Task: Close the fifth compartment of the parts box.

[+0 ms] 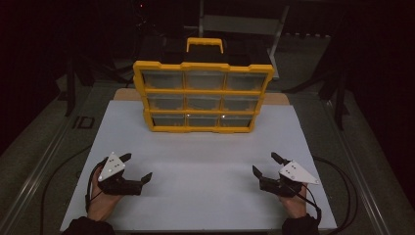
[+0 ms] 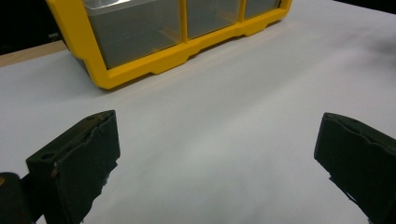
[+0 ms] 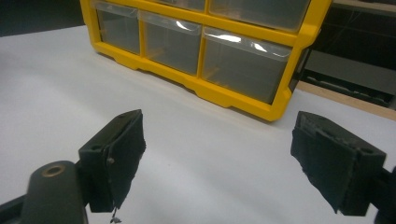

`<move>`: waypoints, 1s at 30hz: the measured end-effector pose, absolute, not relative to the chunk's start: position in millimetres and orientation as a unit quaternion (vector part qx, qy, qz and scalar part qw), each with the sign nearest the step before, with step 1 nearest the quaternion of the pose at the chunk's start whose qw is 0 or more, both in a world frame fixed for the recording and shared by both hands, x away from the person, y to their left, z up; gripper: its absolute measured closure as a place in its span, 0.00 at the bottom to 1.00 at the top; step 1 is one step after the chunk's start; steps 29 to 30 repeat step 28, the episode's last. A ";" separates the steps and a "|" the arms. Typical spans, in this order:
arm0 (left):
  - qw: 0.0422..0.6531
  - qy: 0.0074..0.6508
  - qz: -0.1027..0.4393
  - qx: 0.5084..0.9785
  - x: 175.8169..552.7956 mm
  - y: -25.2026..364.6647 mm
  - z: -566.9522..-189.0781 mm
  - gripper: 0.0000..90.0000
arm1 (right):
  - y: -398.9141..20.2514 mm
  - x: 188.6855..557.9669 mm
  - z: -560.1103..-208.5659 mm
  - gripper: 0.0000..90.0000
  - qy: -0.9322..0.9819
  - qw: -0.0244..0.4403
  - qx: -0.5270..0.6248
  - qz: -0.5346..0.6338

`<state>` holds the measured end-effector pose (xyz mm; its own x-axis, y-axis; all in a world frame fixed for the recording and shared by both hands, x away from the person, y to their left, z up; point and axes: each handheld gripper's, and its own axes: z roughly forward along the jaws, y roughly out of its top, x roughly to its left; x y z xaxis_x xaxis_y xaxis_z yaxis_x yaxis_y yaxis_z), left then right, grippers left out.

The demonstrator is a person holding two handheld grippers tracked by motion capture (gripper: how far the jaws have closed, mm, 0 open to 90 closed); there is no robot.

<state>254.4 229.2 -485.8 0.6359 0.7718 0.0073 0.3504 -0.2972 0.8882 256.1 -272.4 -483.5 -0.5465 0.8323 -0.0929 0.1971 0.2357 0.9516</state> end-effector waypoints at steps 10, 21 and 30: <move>0.504 0.371 0.225 0.747 245.3 236.4 -491.3 0.01 | -268.5 258.2 -486.4 0.18 0.706 0.318 0.359 0.522; 0.518 0.387 0.242 0.723 245.4 242.0 -489.3 0.00 | -271.4 260.2 -488.1 0.15 0.691 0.330 0.366 0.529; 0.516 0.390 0.244 0.722 245.5 243.1 -488.9 0.00 | -272.5 259.1 -490.0 0.12 0.699 0.324 0.367 0.522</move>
